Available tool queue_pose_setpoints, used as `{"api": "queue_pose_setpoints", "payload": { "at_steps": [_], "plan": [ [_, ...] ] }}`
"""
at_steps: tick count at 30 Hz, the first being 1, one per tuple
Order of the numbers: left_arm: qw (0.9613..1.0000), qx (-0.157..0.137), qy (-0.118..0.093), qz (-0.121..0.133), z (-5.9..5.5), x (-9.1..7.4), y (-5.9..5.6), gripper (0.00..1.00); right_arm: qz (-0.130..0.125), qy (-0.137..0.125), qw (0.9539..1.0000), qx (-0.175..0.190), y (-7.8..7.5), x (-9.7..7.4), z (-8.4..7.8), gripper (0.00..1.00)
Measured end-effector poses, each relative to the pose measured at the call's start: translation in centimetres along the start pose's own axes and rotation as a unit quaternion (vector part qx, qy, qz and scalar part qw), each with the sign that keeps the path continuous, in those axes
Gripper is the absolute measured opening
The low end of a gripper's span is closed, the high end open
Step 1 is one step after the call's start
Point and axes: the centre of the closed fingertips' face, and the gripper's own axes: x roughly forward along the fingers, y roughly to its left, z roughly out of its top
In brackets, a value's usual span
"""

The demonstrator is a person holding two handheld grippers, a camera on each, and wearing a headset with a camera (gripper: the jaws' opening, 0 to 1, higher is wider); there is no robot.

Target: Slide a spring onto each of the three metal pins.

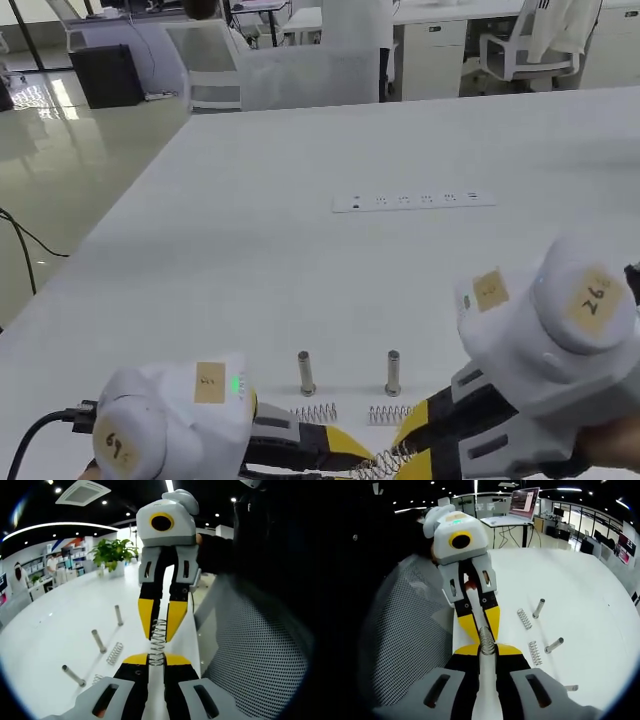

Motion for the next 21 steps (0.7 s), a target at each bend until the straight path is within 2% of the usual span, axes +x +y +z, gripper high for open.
{"api": "queue_pose_setpoints", "payload": {
  "at_steps": [5,7,14,21],
  "plan": [
    [1.0,0.005,0.005,-0.004,-0.1,0.1,-0.2,0.03,0.003,-0.011,0.9999,-0.011,0.4,0.3,1.0,0.08],
    [0.9999,0.008,0.009,-0.006,-0.2,0.2,-0.3,0.02,0.007,-0.009,0.9998,-0.013,0.5,0.5,1.0,0.09],
    [0.9999,0.009,0.003,-0.009,0.1,0.2,-0.5,0.02,0.008,0.012,0.9997,-0.019,0.5,1.2,0.2,0.09],
    [0.9998,0.012,0.01,-0.013,-0.1,0.3,-0.9,0.02,0.013,0.015,0.9997,-0.015,0.7,1.3,0.1,0.09]
  ]
}}
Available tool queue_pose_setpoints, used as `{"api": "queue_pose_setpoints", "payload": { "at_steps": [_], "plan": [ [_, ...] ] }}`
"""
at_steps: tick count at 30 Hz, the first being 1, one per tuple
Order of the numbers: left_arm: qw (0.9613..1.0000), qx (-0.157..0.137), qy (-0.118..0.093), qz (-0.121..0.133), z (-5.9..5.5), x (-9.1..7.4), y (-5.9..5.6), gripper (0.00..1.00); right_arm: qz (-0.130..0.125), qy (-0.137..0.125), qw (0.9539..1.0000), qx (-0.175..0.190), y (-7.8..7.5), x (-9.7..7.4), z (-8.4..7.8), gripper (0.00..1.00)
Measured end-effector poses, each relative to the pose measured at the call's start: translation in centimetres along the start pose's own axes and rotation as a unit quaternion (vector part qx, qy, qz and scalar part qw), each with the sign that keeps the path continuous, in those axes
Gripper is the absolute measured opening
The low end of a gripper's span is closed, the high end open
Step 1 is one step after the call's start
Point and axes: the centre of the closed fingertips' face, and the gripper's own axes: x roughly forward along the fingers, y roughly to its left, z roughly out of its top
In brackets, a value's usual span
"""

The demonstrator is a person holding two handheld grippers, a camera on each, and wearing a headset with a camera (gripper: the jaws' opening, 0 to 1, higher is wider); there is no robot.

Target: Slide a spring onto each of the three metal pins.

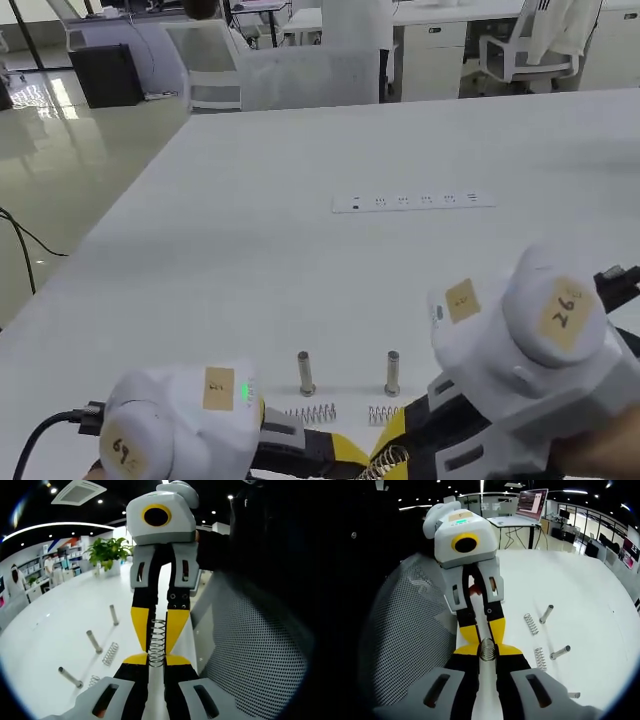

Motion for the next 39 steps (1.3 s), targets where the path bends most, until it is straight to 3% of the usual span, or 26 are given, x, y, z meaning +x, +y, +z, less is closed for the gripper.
{"api": "queue_pose_setpoints", "payload": {
  "at_steps": [4,8,12,20,24,28,39],
  "plan": [
    [1.0,0.001,0.001,-0.002,0.0,0.0,-0.2,0.03,0.002,0.003,1.0,0.001,0.2,0.0,-0.1,0.08],
    [0.9998,-0.017,-0.009,0.007,0.2,-0.1,0.3,0.04,-0.006,0.002,1.0,0.003,-0.2,-0.3,0.1,0.08],
    [0.9991,-0.035,-0.014,0.02,0.2,-0.3,1.0,0.13,-0.017,0.004,0.9998,0.009,-0.8,-0.8,-0.1,0.08],
    [0.9972,-0.059,-0.019,0.042,-0.2,-1.2,2.2,0.22,-0.041,0.008,0.9988,0.026,-2.1,-2.2,-1.0,0.08],
    [0.995,-0.077,-0.02,0.061,-0.6,-1.7,3.1,0.31,-0.051,0.014,0.998,0.034,-2.7,-2.9,-1.7,0.08],
    [0.9927,-0.09,-0.023,0.077,-1.2,-2.5,3.9,0.34,-0.061,0.02,0.9971,0.041,-3.3,-3.5,-2.3,0.08],
    [0.981,-0.134,-0.046,0.132,-1.8,-4.8,6.4,0.48,-0.098,0.032,0.993,0.057,-5.8,-6.4,-3.7,0.08]
  ]
}}
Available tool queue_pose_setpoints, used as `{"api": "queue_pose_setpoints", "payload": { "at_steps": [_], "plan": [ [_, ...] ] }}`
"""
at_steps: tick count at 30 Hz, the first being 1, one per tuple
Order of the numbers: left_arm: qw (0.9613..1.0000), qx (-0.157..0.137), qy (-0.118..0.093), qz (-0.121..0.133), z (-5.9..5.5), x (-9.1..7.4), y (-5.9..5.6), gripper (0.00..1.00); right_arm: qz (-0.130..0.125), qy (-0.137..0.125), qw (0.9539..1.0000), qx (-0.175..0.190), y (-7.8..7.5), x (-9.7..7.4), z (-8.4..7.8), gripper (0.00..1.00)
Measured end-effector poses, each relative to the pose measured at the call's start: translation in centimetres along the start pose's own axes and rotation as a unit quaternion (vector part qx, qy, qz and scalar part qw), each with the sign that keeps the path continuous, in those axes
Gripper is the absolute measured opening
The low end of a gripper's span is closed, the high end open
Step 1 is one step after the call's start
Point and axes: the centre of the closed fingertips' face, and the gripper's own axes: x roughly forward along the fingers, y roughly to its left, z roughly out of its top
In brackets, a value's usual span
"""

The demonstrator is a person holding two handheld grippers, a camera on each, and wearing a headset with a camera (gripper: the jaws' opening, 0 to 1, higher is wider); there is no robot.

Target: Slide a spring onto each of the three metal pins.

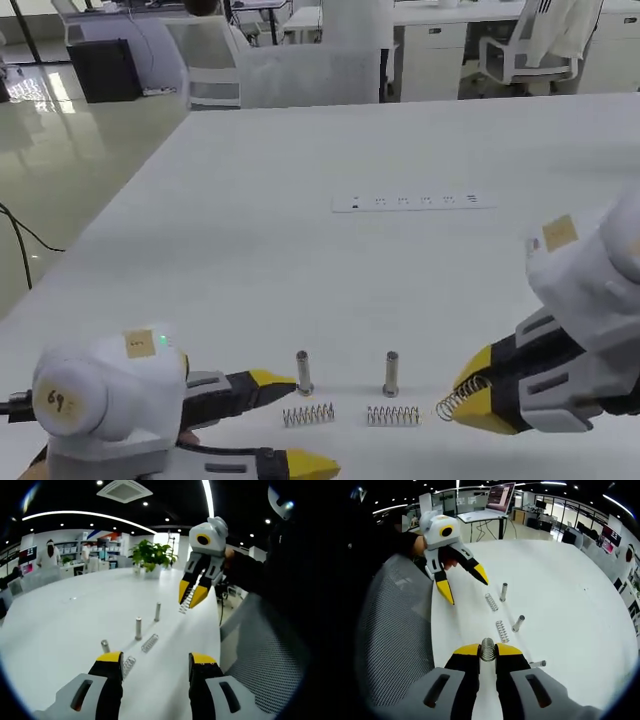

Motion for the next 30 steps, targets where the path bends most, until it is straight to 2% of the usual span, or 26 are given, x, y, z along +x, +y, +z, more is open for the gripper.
{"api": "queue_pose_setpoints", "payload": {
  "at_steps": [6,10,15,18,30],
  "plan": [
    [0.9996,-0.014,-0.008,0.024,0.0,-0.5,1.1,0.56,-0.026,0.004,0.9996,0.011,-2.0,-1.4,-0.4,0.08],
    [0.9992,-0.019,-0.007,0.034,-0.1,-0.5,1.5,0.59,-0.048,0.027,0.9984,0.012,-3.5,-2.1,-1.3,0.08],
    [0.9988,-0.021,-0.006,0.043,-0.2,-0.6,1.9,0.63,-0.059,0.038,0.9974,0.011,-4.7,-2.9,-1.4,0.08],
    [0.9986,-0.023,-0.006,0.046,-0.3,-0.6,2.0,0.66,-0.066,0.054,0.9963,0.009,-5.5,-3.3,-1.7,0.08],
    [0.9986,-0.018,0.002,0.049,-0.6,-0.4,2.0,0.72,-0.065,0.107,0.9921,0.008,-7.6,-2.2,-2.9,0.08]
  ]
}}
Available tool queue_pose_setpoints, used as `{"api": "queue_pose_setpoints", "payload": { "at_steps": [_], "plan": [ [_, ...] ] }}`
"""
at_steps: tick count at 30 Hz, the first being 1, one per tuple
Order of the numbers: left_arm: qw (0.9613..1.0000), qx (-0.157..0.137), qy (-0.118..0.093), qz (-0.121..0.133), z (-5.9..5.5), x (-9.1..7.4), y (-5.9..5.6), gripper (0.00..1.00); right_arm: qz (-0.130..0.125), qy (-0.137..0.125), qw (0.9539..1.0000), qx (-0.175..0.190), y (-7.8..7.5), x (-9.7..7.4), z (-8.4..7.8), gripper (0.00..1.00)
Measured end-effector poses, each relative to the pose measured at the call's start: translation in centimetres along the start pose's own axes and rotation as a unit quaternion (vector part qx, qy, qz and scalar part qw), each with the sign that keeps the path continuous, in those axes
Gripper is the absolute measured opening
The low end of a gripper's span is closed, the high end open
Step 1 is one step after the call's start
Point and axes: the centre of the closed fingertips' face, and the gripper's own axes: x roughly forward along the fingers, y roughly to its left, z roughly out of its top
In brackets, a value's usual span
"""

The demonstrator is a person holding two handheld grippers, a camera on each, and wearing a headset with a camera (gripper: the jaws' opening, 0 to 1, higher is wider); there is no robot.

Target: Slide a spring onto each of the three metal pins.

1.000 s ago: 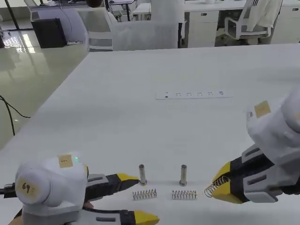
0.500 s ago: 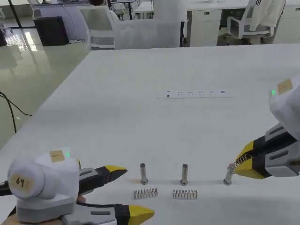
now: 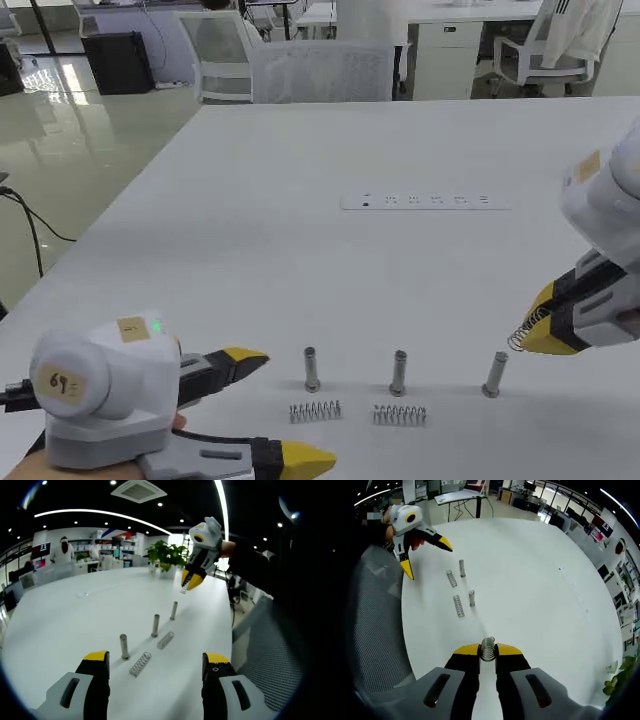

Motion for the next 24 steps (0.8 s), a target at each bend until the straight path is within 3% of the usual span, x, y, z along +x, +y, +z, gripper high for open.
{"api": "queue_pose_setpoints", "payload": {
  "at_steps": [9,24],
  "plan": [
    [1.0,0.004,0.003,-0.003,-0.1,0.1,-0.1,0.73,0.022,0.033,0.9992,-0.006,-0.4,1.7,-0.6,0.08],
    [0.9999,0.001,0.006,-0.008,-0.3,0.3,-0.2,0.73,0.033,0.057,0.9978,-0.006,-0.8,3.1,-1.0,0.08]
  ]
}}
